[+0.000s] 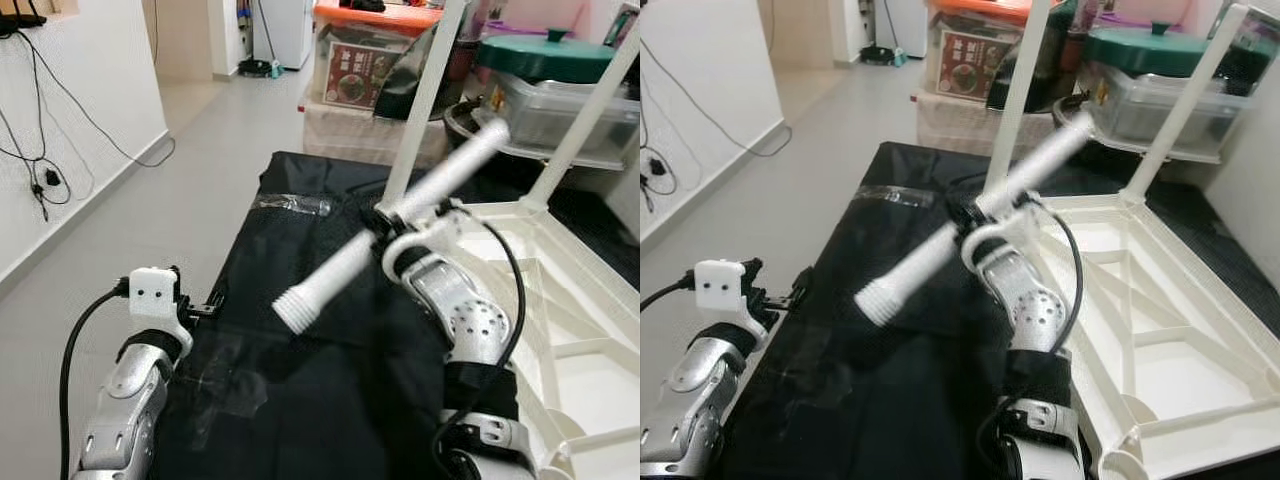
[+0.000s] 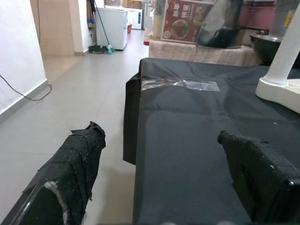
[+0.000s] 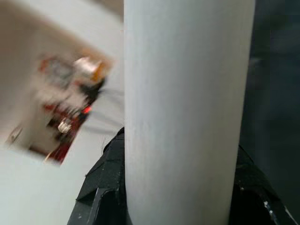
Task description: Building children table
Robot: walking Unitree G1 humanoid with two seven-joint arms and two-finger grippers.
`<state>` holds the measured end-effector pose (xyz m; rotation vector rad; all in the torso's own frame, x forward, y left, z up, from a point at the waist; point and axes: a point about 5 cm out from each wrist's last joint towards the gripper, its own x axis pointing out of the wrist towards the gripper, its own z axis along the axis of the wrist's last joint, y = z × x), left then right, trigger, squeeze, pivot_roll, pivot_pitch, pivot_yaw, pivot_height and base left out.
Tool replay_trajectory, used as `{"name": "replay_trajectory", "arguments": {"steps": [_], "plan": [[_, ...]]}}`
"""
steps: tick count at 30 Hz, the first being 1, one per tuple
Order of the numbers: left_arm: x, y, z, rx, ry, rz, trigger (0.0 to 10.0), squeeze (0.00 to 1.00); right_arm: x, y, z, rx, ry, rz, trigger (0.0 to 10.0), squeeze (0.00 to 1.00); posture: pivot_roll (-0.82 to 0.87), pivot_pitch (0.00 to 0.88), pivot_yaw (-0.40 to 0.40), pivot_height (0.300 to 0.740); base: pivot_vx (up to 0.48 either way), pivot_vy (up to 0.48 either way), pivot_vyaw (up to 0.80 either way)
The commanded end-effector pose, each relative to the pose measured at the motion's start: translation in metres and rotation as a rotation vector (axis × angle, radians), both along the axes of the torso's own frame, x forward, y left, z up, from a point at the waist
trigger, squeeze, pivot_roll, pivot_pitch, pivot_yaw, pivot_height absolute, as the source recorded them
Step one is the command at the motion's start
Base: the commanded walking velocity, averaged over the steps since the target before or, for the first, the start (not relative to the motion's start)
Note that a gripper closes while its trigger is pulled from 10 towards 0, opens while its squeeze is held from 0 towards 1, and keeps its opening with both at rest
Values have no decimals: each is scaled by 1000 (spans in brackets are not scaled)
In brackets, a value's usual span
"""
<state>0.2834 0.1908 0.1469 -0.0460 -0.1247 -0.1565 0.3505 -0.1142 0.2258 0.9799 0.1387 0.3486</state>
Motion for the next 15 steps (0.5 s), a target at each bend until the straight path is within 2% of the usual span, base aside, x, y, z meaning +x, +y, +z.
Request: {"name": "replay_trajectory", "arguments": {"steps": [1, 3, 6, 8, 10, 12, 14, 15], "plan": [[-1, 3, 6, -8, -5, -31, 10000, 0, -4, -3, 16, -12, -117, 46, 0, 0, 86, 0, -97, 740, 0, 0, 0], [-3, 3, 12, -67, -6, -99, 10000, 0, -8, -3, 32, -31, -236, 83, 0, 0, 87, 0, -97, 740, 0, 0, 0], [-8, -4, 16, -117, 3, -215, 10000, 0, -11, -5, 45, -69, -339, 102, 0, 0, 92, 0, -95, 740, 0, 0, 0], [-13, -9, 18, -108, 12, -300, 10000, 0, -12, -7, 49, -99, -387, 105, 0, 0, 92, 0, -95, 740, 0, 0, 0], [-13, -9, 18, -108, 12, -300, 10000, 0, -12, -7, 49, -99, -387, 105, 0, 0, 92, 0, -95, 740, 0, 0, 0], [-21, -14, 17, -58, 41, -404, 10000, 0, -11, -9, 53, -157, -447, 114, 0, 0, 99, 0, -95, 740, 0, 0, 0], [-21, -14, 17, -58, 41, -404, 10000, 0, -11, -9, 53, -157, -447, 114, 0, 0, 99, 0, -95, 740, 0, 0, 0], [-25, -15, 16, -33, 54, -440, 10000, 0, -11, -9, 54, -180, -467, 122, 0, 0, 99, 0, -95, 740, 0, 0, 0]]}}
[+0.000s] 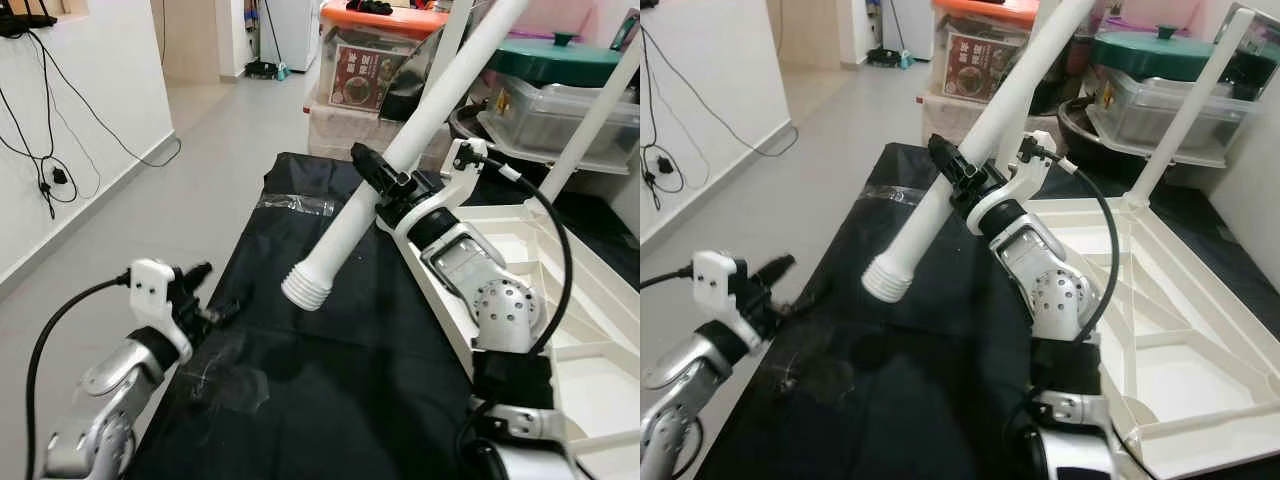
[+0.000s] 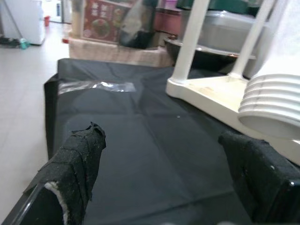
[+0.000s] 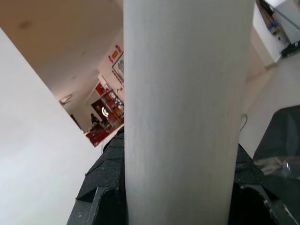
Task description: Building children table
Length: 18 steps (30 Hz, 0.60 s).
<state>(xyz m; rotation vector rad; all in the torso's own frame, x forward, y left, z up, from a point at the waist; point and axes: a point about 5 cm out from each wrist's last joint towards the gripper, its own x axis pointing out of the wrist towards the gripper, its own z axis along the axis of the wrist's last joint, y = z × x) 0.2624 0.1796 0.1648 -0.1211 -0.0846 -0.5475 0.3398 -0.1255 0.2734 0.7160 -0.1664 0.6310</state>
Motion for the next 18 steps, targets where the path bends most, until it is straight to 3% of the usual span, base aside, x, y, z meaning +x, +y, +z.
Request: {"name": "replay_trajectory", "arguments": {"steps": [1, 5, 9, 12, 16, 18], "plan": [[-6, -1, 1, 26, 17, -67, 10000, 0, -1, 3, 7, -47, -65, 26, 0, 0, 101, 0, -98, 740, 0, 0, 0], [-7, 3, 8, 7, 5, -98, 10000, 0, -3, 6, 6, -87, -96, 60, 0, 0, 102, 0, -99, 740, 0, 0, 0], [-9, -7, 9, 4, 22, -203, 10000, 0, -7, 16, 4, -104, -108, 120, 0, 0, 102, 0, -101, 740, 0, 0, 0], [-9, -7, 9, 4, 22, -203, 10000, 0, -7, 16, 4, -104, -108, 120, 0, 0, 102, 0, -101, 740, 0, 0, 0], [-12, -18, 4, 27, 64, -303, 10000, 0, -11, 28, 3, -117, -127, 166, 0, 0, 88, 0, -90, 740, 0, 0, 0], [-13, -29, -2, 34, 103, -391, 10000, 0, -16, 44, 4, -107, -150, 216, 0, 0, 85, 0, -86, 740, 0, 0, 0]]}}
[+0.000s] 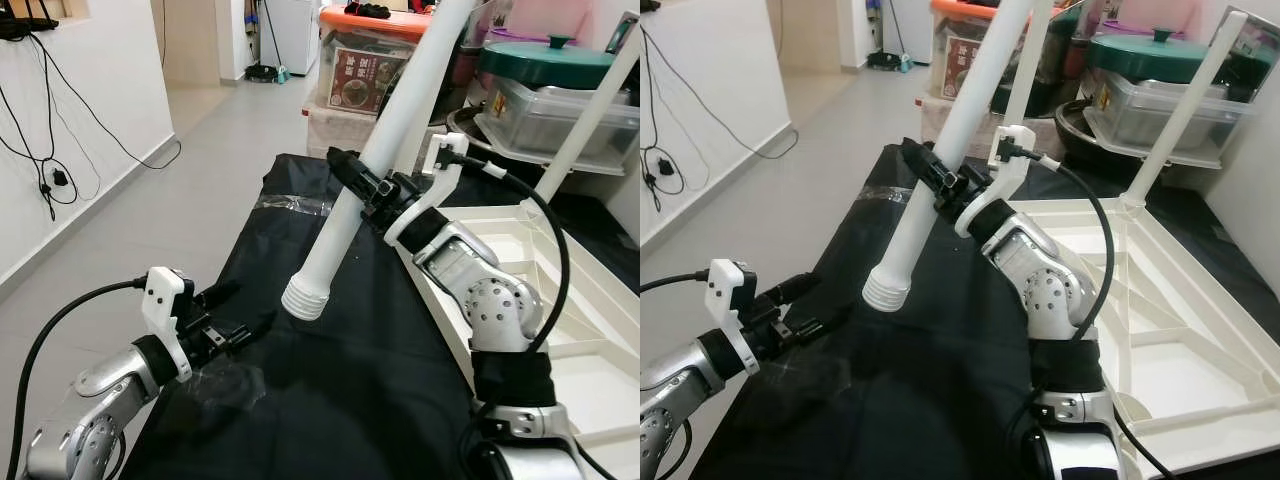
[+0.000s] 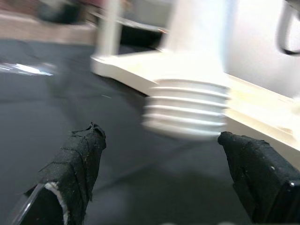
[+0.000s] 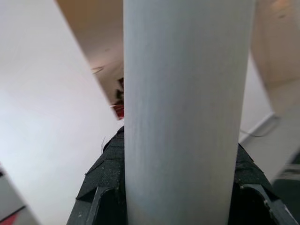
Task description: Building children table
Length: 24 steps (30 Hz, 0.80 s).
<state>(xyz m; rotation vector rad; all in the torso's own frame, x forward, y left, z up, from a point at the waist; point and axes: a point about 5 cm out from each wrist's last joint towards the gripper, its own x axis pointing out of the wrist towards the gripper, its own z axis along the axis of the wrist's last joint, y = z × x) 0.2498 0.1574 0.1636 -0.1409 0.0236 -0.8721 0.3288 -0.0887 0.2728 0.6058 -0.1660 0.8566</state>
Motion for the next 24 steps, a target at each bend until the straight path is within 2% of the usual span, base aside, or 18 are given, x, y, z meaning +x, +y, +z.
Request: {"name": "replay_trajectory", "arguments": {"steps": [1, 8, 15, 18, 21, 22, 23, 24], "plan": [[-1, -7, -1, 16, 17, -61, 10000, 0, -5, 7, 5, -5, -41, 26, 0, 0, 85, 0, -86, 740, 0, 0, 0], [2, -16, -2, 10, 40, -147, 10000, 0, -15, 33, 7, 15, -65, 113, 0, 0, 80, 0, -87, 740, 0, 0, 0], [7, -17, -4, 41, 29, -148, 10000, 0, -20, 41, 7, 12, -75, 151, 0, 0, 74, 0, -82, 740, 0, 0, 0], [15, -16, -2, 54, 3, -109, 10000, 0, -25, 45, 5, 0, -85, 177, 0, 0, 75, 0, -82, 740, 0, 0, 0], [16, -16, -1, 55, -2, -103, 10000, 0, -26, 46, 4, -2, -85, 179, 0, 0, 75, 0, -82, 740, 0, 0, 0], [18, -16, 0, 49, -13, -91, 8824, 0, -27, 48, 3, -7, -83, 182, 0, 0, 71, 0, -81, 740, 0, 0, 0], [18, -16, 0, 49, -13, -91, 8824, 0, -27, 48, 3, -7, -83, 182, 0, 0, 71, 0, -81, 740, 0, 0, 0], [20, -15, 1, 45, -23, -69, 3490, 0, -28, 49, 1, -12, -82, 184, 0, 0, 71, 0, -81, 740, 0, 0, 0]]}}
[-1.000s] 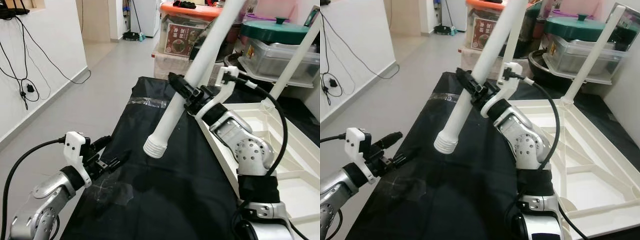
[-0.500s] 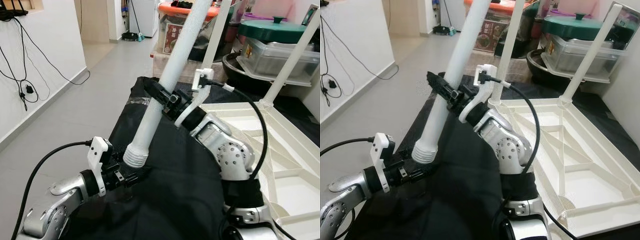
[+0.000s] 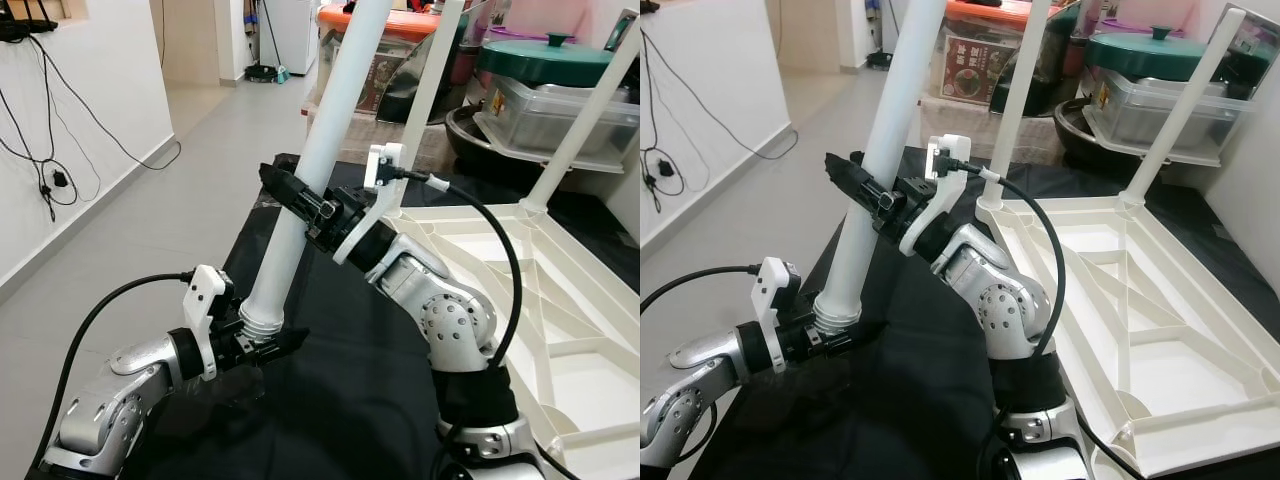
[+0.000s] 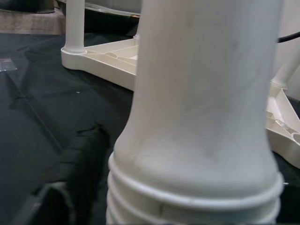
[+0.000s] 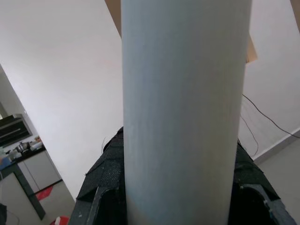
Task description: Building children table
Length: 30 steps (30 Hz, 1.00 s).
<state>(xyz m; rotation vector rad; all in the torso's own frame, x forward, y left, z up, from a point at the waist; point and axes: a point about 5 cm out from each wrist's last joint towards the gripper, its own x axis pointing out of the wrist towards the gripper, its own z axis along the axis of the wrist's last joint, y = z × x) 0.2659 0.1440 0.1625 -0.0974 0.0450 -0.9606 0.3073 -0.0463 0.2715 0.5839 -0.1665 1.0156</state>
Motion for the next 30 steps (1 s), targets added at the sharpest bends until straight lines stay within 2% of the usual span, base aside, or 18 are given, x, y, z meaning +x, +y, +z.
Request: {"name": "replay_trajectory", "arguments": {"steps": [1, 2, 15, 16, 17, 18, 19, 22, 24, 25, 26, 27, 28, 29, 30], "plan": [[4, -2, 2, 1, -19, 20, 3490, 0, -6, 6, 2, 5, -26, 39, 0, 0, 71, 0, -81, 740, 0, 0, 0], [6, -2, 3, -11, -28, 31, 0, 0, -7, 7, 1, 1, -24, 40, 0, 0, 73, 0, -83, 740, 0, 0, 0], [3, -4, 1, -19, -42, 27, 0, 0, -8, 9, -6, -16, -6, 33, 0, 0, 78, 0, -83, 740, 0, 0, 0], [4, -4, 1, -11, -43, 35, 0, 0, -6, 11, -9, -34, 28, 26, 10000, 0, 79, 0, -84, 740, 0, 0, 0], [5, -5, 0, 2, -45, 35, 4941, 0, -5, 12, -12, -40, 55, 34, 10000, 0, 78, 0, -83, 740, 0, 0, 0], [5, -5, 0, 2, -45, 35, 4941, 0, -5, 12, -12, -40, 55, 34, 10000, 0, 78, 0, -83, 740, 0, 0, 0], [5, -5, -1, 13, -46, 33, 10000, 0, -8, 12, -16, -72, 57, 56, 10000, 1000, 79, 0, -83, 740, 0, 0, 0], [2, -5, -1, 26, -47, 14, 10000, 0, -15, 12, -24, -133, 41, 102, 10000, 1000, 78, 0, -81, 740, 0, 0, 0], [1, -5, -1, 34, -47, 4, 10000, 0, -15, 11, -30, -170, 42, 94, 10000, 1000, 81, 0, -82, 740, 0, 0, 0], [0, -4, -2, 44, -48, -3, 10000, 0, -12, 9, -40, -214, 67, 61, 10000, 1000, 82, 0, -83, 740, 0, 0, 0], [-1, -4, -2, 46, -46, -6, 10000, 0, -11, 8, -43, -221, 80, 47, 10000, 894, 82, 0, -82, 740, 0, 0, 0], [-1, -4, -2, 46, -46, -6, 10000, 0, -11, 8, -43, -221, 80, 47, 10000, 894, 82, 0, -82, 740, 0, 0, 0], [-1, -4, -2, 48, -45, -8, 10000, 0, -10, 8, -45, -220, 90, 41, 10000, 639, 82, 0, -82, 740, 0, 0, 0], [-1, -4, -4, 52, -42, -13, 10000, 0, -9, 9, -45, -214, 98, 35, 10000, 0, 82, 0, -81, 740, 0, 0, 0], [-2, -5, -4, 56, -40, -16, 10000, 0, -9, 9, -45, -209, 102, 32, 10000, 0, 81, 0, -80, 740, 0, 0, 0]]}}
